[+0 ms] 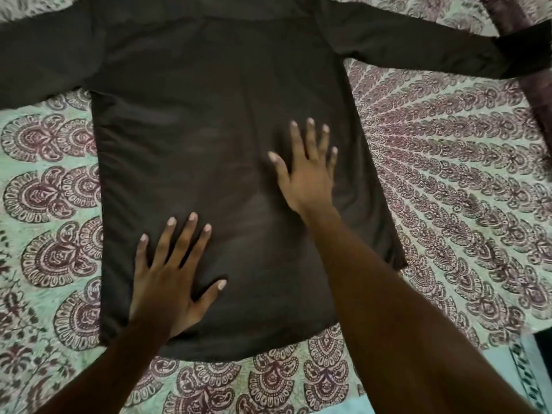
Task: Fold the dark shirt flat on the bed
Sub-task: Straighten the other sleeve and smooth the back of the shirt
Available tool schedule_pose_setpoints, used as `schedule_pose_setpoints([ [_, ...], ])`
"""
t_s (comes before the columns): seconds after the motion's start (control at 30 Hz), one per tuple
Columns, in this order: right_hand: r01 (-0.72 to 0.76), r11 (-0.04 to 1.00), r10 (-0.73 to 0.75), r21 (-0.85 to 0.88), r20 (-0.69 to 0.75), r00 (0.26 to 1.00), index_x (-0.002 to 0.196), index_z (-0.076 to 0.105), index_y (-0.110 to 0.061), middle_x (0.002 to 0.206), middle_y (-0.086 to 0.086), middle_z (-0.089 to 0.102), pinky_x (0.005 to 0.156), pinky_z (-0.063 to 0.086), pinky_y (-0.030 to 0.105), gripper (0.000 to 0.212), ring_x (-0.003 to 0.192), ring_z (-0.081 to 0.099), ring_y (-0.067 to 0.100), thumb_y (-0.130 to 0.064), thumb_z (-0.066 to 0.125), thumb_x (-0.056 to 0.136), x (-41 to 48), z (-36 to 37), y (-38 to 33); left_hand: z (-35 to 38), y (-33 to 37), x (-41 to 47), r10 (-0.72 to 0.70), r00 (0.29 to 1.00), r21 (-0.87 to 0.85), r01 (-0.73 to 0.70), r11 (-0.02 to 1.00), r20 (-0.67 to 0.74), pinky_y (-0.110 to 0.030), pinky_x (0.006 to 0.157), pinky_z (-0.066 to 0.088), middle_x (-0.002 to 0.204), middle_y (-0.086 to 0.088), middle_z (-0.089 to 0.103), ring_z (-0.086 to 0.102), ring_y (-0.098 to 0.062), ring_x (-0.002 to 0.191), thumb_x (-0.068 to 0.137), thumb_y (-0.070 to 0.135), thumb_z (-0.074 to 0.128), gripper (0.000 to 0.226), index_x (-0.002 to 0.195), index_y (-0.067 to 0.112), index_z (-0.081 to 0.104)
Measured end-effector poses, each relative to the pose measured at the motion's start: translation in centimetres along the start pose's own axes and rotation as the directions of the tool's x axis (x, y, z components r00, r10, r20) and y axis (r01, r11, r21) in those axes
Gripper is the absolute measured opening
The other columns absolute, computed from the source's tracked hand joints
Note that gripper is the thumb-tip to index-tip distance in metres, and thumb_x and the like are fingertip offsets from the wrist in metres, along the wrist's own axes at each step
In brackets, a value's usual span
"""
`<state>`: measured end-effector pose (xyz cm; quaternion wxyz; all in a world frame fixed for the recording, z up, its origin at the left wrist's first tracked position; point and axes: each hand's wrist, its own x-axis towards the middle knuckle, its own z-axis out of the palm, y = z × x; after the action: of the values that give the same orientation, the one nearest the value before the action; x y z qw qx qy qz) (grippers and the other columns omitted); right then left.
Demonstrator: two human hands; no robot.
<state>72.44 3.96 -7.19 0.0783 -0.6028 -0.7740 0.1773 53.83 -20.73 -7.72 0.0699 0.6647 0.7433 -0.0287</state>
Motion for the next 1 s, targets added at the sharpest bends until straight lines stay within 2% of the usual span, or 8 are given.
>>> schedule_pose_setpoints([
  [0.1, 0.043, 0.999, -0.038, -0.027, 0.149, 0.988, 0.163, 0.020, -0.044, 0.175, -0.004, 0.002, 0.129, 0.002, 0.056, 0.065, 0.161, -0.007, 0.025, -0.068, 0.029, 0.103, 4.3, 0.7, 0.0, 0.2, -0.2, 0.0, 0.003, 1.000, 0.001, -0.003, 1.000, -0.004, -0.067, 0.123, 0.017, 0.176, 0.001, 0.011, 0.018, -0.032, 0.161, 0.086, 0.077, 0.042, 0.097, 0.167, 0.027, 0.023],
  [0.2, -0.077, 0.989, 0.085, -0.130, 0.056, 0.995, 0.160, 0.013, -0.054, 0.175, -0.007, 0.001, 0.128, 0.003, 0.055, 0.065, 0.162, -0.002, 0.025, -0.074, 0.025, 0.100, 3.5, 0.0, 3.7, 0.3, -0.2, 0.2, -0.006, 1.000, 0.016, 0.006, 1.000, 0.005, -0.067, 0.123, 0.016, 0.177, 0.000, 0.010, 0.016, -0.032, 0.162, 0.086, 0.078, 0.043, 0.098, 0.167, 0.027, 0.021],
  [0.47, -0.429, 0.897, 0.431, -0.109, -0.007, 0.902, 0.163, -0.002, -0.045, 0.175, 0.002, -0.007, 0.124, -0.008, 0.063, 0.080, 0.159, -0.013, 0.038, -0.082, 0.013, 0.095, -9.2, -3.1, 10.7, 0.0, -0.2, 0.2, -0.019, 1.000, -0.013, 0.019, 1.000, 0.005, -0.066, 0.124, 0.016, 0.177, 0.002, 0.009, 0.015, -0.030, 0.162, 0.085, 0.079, 0.049, 0.099, 0.167, 0.029, 0.021],
  [0.53, -0.375, 0.917, 0.374, -0.137, -0.029, 0.927, 0.165, 0.000, -0.038, 0.175, 0.004, -0.008, 0.124, -0.010, 0.063, 0.084, 0.159, -0.016, 0.038, -0.080, 0.017, 0.095, -10.5, -2.9, 9.3, 0.1, -0.2, 0.2, -0.019, 1.000, -0.005, 0.019, 1.000, 0.001, -0.066, 0.124, 0.015, 0.177, 0.002, 0.009, 0.014, -0.030, 0.162, 0.086, 0.078, 0.048, 0.099, 0.167, 0.029, 0.021],
  [0.67, 0.057, 0.981, -0.037, -0.187, 0.106, 0.994, 0.163, 0.011, -0.047, 0.175, -0.001, -0.008, 0.126, -0.002, 0.058, 0.082, 0.161, -0.010, 0.030, -0.080, 0.037, 0.093, -13.8, -0.9, 4.8, 0.1, -0.2, 0.1, -0.014, 1.000, -0.018, 0.013, 1.000, -0.025, -0.065, 0.125, 0.013, 0.177, 0.002, 0.007, 0.014, -0.030, 0.162, 0.087, 0.078, 0.046, 0.098, 0.167, 0.029, 0.019],
  [0.73, 0.082, 0.967, -0.050, -0.242, 0.136, 0.989, 0.161, 0.011, -0.052, 0.175, -0.005, -0.005, 0.127, 0.005, 0.059, 0.087, 0.162, -0.004, 0.026, -0.087, 0.040, 0.087, -16.1, -0.3, 5.1, 0.0, -0.3, 0.0, -0.013, 1.000, -0.030, 0.012, 0.999, -0.021, -0.064, 0.125, 0.013, 0.177, 0.002, 0.005, 0.014, -0.030, 0.162, 0.088, 0.079, 0.043, 0.096, 0.167, 0.031, 0.019],
  [0.87, -0.173, 0.956, 0.188, -0.236, 0.041, 0.981, 0.160, 0.007, -0.055, 0.175, -0.008, -0.005, 0.126, 0.012, 0.061, 0.089, 0.162, 0.000, 0.025, -0.088, 0.042, 0.086, -20.5, -2.2, 8.8, 0.1, -0.8, -2.5, -0.078, 0.997, -0.085, 0.077, 0.993, -0.013, -0.062, 0.127, 0.016, 0.177, -0.004, -0.002, 0.008, -0.037, 0.162, 0.088, 0.080, 0.042, 0.092, 0.166, 0.036, 0.019],
  [1.0, -0.390, 0.900, 0.410, -0.196, 0.075, 0.909, 0.160, -0.004, -0.055, 0.175, -0.008, -0.010, 0.123, 0.006, 0.071, 0.087, 0.161, -0.005, 0.032, -0.090, 0.033, 0.089, -22.7, -3.4, 10.1, -0.1, -2.2, -7.0, -0.149, 0.987, -0.163, 0.156, 0.974, 0.057, -0.065, 0.125, 0.021, 0.176, -0.012, -0.011, -0.001, -0.046, 0.161, 0.084, 0.084, 0.040, 0.098, 0.166, 0.038, 0.015],
])
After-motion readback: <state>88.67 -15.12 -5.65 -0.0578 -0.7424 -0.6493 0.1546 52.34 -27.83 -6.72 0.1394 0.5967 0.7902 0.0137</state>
